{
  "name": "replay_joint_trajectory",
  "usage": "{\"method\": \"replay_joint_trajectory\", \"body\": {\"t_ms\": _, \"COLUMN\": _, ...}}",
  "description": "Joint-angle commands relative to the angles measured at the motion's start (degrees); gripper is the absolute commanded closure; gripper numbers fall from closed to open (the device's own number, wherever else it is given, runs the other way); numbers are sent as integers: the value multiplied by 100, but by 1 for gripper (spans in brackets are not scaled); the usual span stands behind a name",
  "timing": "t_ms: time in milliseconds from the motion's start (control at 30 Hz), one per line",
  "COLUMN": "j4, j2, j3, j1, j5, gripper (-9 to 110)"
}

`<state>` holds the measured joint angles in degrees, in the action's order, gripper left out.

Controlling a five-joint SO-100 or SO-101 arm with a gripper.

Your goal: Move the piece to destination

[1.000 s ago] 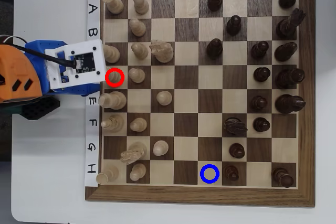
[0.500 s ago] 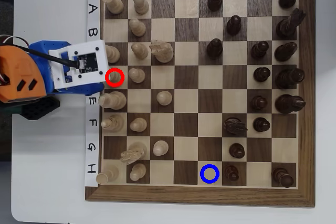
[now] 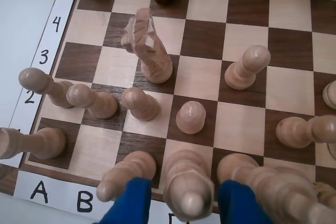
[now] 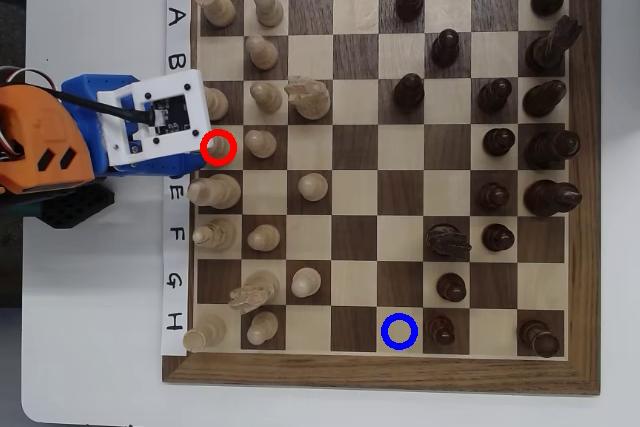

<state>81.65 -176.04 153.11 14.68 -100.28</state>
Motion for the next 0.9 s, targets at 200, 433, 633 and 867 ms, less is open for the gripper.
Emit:
{"method": "replay_joint_trajectory", "body": {"t_ms": 200, "j4": -475, "j2": 308, "j3": 88, "j1": 35, "j5": -747, "gripper": 85}}
{"method": "replay_joint_trajectory", "body": {"t_ms": 433, "j4": -615, "j2": 422, "j3": 176, "j1": 0, "j5": -642, "gripper": 86}}
{"method": "replay_joint_trajectory", "body": {"t_ms": 633, "j4": -659, "j2": 439, "j3": 237, "j1": -26, "j5": -580, "gripper": 86}}
{"method": "replay_joint_trajectory", "body": {"t_ms": 867, "j4": -677, "j2": 466, "j3": 237, "j1": -35, "j5": -562, "gripper": 87}}
